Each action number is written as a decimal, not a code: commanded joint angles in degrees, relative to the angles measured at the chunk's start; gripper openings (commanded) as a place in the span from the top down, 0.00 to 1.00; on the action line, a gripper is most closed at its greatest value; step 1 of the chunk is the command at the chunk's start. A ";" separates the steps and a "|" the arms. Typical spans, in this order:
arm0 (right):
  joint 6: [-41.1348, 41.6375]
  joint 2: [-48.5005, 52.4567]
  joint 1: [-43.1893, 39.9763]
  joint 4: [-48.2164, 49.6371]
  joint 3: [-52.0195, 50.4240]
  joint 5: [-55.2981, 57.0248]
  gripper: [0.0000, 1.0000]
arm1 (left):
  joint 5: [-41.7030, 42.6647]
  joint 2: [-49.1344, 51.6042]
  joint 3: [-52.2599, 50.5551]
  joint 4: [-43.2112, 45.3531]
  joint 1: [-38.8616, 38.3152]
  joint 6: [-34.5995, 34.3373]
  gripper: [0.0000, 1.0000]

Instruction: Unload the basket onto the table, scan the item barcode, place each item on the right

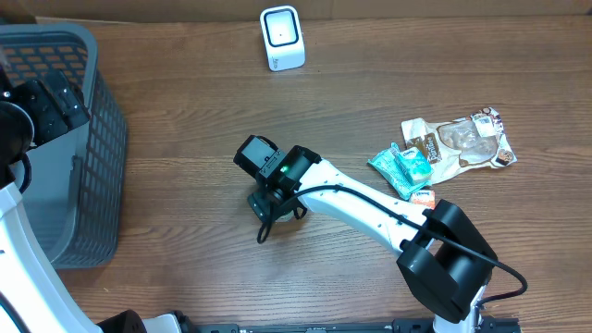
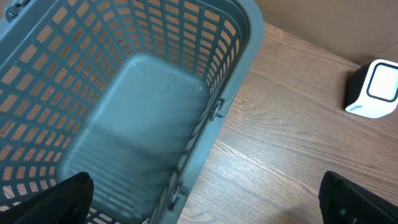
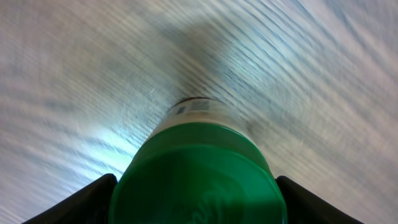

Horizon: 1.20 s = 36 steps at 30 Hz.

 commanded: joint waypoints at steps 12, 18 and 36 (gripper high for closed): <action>-8.79 0.20 0.11 2.08 1.25 -2.10 0.06 | -0.35 0.09 0.39 0.22 0.24 0.90 0.00; 23.37 0.20 -0.55 0.61 1.25 -4.70 0.06 | -0.35 0.09 0.39 0.22 0.24 0.90 0.00; 49.42 0.20 -0.85 -0.87 1.18 -5.42 0.00 | -0.35 0.09 0.39 0.22 0.24 0.90 0.00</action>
